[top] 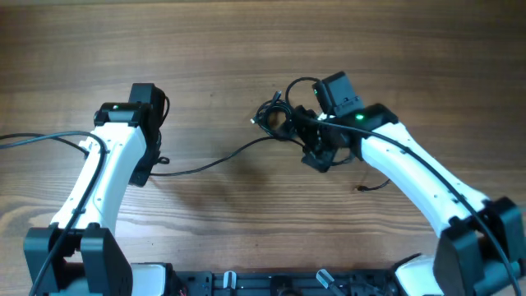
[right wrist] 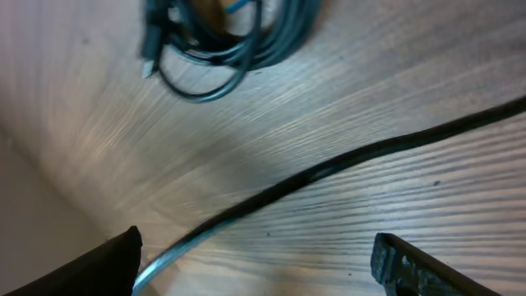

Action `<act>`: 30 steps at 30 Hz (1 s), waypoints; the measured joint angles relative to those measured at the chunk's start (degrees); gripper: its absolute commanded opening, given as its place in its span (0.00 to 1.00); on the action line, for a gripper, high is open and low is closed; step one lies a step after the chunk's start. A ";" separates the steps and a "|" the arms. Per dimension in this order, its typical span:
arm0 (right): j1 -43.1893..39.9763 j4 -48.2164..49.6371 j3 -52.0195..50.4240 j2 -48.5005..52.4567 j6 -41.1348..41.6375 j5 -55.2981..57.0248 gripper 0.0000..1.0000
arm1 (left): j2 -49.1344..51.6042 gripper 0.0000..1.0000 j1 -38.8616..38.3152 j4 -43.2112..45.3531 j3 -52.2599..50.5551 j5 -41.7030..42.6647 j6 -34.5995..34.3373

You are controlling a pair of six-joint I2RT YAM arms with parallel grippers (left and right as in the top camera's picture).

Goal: Untangle cables

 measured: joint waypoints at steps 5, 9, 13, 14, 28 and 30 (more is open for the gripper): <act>1.20 6.78 0.00 3.85 5.40 0.00 0.59 | 0.00 0.09 0.00 0.09 0.00 0.00 0.00; 1.20 8.00 0.00 4.20 7.54 1.53 0.42 | 0.00 0.10 0.00 0.07 0.00 0.00 0.00; 1.20 7.91 0.00 4.17 7.54 2.36 0.36 | 0.00 0.10 0.00 0.09 0.00 0.00 0.00; 1.20 7.93 0.00 4.20 7.54 2.38 0.34 | 0.00 0.10 0.00 0.07 0.00 0.00 0.00; 1.20 7.93 0.00 4.04 6.38 2.16 0.04 | 0.00 0.39 0.00 0.04 0.00 -0.02 0.17; 1.20 7.15 0.00 1.73 5.99 2.62 0.04 | 0.00 0.54 0.00 0.09 0.00 -0.04 0.24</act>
